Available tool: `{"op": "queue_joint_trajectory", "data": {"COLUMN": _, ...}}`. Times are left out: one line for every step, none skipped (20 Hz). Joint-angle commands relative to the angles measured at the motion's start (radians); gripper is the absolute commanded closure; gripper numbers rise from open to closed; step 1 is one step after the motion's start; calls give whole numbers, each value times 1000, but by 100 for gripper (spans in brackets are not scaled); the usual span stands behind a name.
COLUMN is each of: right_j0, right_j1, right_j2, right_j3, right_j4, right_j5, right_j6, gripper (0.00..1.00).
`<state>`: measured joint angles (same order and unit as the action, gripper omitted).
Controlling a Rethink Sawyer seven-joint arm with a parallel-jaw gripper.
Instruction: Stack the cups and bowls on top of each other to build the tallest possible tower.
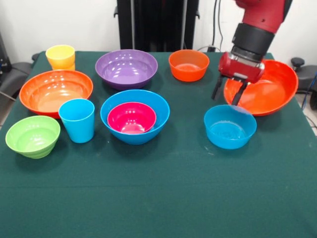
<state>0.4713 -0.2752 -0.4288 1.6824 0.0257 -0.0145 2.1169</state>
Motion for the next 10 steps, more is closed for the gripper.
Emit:
{"op": "queue_joint_trajectory", "data": {"right_j0": -47, "right_j1": 49, "right_j2": 110, "right_j3": -89, "right_j4": -22, "right_j5": -62, "right_j6": 84, "gripper": 0}}
{"op": "queue_joint_trajectory", "data": {"right_j0": -54, "right_j1": 36, "right_j2": 114, "right_j3": -82, "right_j4": -30, "right_j5": -54, "right_j6": 76, "gripper": 0}}
{"op": "queue_joint_trajectory", "data": {"right_j0": -56, "right_j1": 30, "right_j2": 115, "right_j3": -78, "right_j4": -33, "right_j5": -50, "right_j6": 72, "gripper": 0}}
{"op": "queue_joint_trajectory", "data": {"right_j0": -58, "right_j1": 23, "right_j2": 111, "right_j3": -77, "right_j4": -38, "right_j5": -45, "right_j6": 65, "gripper": 0}}
{"op": "queue_joint_trajectory", "data": {"right_j0": -59, "right_j1": 20, "right_j2": 108, "right_j3": -76, "right_j4": -41, "right_j5": -43, "right_j6": 61, "gripper": 0}}
{"op": "queue_joint_trajectory", "data": {"right_j0": -58, "right_j1": 16, "right_j2": 101, "right_j3": -77, "right_j4": -41, "right_j5": -34, "right_j6": 57, "gripper": 0}}
{"op": "queue_joint_trajectory", "data": {"right_j0": -55, "right_j1": 18, "right_j2": 94, "right_j3": -79, "right_j4": -40, "right_j5": -31, "right_j6": 57, "gripper": 0}}
{"op": "queue_joint_trajectory", "data": {"right_j0": -41, "right_j1": 24, "right_j2": 73, "right_j3": -85, "right_j4": -33, "right_j5": -26, "right_j6": 57, "gripper": 0}}
{"op": "queue_joint_trajectory", "data": {"right_j0": -38, "right_j1": 24, "right_j2": 67, "right_j3": -87, "right_j4": -33, "right_j5": -23, "right_j6": 54, "gripper": 0}}
{"op": "queue_joint_trajectory", "data": {"right_j0": -31, "right_j1": 26, "right_j2": 56, "right_j3": -90, "right_j4": -27, "right_j5": -12, "right_j6": 56, "gripper": 0}}
